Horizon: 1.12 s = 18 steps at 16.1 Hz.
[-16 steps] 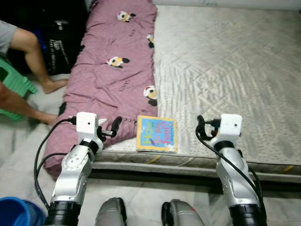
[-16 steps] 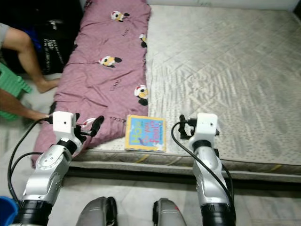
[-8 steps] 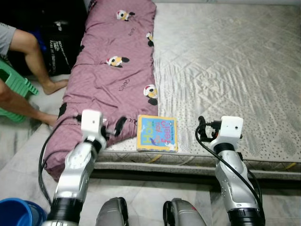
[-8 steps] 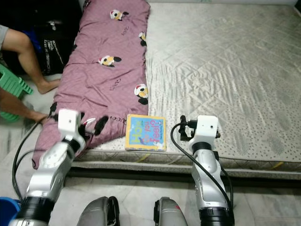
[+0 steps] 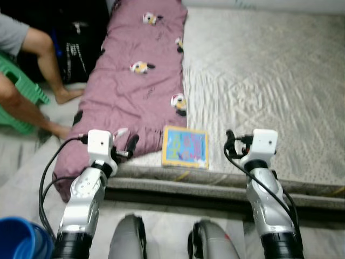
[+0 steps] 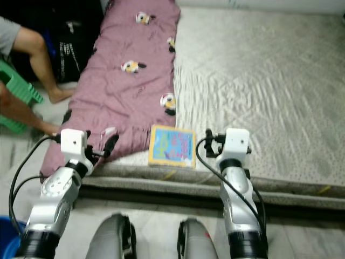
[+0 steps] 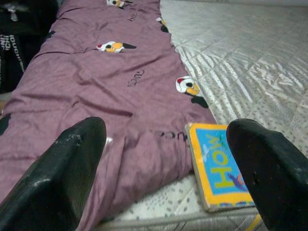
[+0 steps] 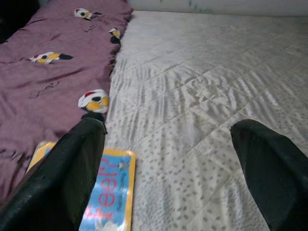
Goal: Clean up the room
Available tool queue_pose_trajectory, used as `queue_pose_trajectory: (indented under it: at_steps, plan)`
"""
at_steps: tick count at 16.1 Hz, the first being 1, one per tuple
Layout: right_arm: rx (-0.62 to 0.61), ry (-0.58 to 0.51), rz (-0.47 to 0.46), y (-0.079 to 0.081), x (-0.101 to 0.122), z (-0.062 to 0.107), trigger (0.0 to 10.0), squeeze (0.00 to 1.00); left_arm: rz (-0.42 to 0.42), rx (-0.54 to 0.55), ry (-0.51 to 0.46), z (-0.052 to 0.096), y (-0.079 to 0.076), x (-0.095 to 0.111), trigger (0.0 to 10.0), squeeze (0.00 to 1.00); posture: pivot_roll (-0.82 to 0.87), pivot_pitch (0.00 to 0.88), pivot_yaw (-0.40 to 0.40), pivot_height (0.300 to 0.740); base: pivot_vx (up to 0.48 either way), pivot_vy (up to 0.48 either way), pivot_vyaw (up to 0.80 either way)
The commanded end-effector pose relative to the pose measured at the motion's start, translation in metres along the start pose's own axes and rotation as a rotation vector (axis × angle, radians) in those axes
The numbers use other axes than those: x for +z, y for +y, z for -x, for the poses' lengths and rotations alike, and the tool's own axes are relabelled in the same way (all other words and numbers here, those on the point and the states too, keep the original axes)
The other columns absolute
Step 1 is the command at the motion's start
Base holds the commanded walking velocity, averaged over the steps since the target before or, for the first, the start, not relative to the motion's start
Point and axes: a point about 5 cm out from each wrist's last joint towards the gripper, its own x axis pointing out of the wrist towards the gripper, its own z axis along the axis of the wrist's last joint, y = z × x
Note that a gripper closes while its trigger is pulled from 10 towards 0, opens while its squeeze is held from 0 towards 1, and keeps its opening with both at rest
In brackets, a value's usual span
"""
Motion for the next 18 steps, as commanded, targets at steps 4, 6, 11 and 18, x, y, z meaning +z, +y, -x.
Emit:
queue_pose_trajectory:
  at_steps: [4, 6, 11, 18]
  plan:
    - [0.011, 0.018, 0.007, -0.0009, -0.0052, -0.0011, 10.0, 0.0, 0.004, -0.003, -0.016, 0.0019, 0.0003, 0.0021, 10.0, 0.0, -0.06, 0.1, -0.008, 0.639, 0.0, 0.0, 0.0]
    - [0.013, 0.018, 0.01, -0.0005, -0.0052, -0.0017, 10.0, 0.0, 0.006, -0.006, -0.022, 0.0026, 0.0004, 0.0027, 10.0, 0.0, -0.06, 0.101, -0.01, 0.639, 0.0, 0.0, 0.0]
    - [0.023, 0.013, 0.019, 0.0009, -0.0053, -0.0036, 10.0, 0.0, 0.024, -0.032, -0.038, 0.0039, -0.0012, 0.0041, 10.0, 0.0, -0.06, 0.103, -0.013, 0.639, 0.322, 0.0, 0.0]
    - [0.03, 0.014, 0.024, 0.0025, -0.0058, -0.0045, 10.0, 0.0, 0.019, -0.029, -0.035, 0.0049, -0.0017, 0.0037, 10.0, 0.0, -0.05, 0.112, -0.017, 0.639, 0.48, 0.0, 0.0]
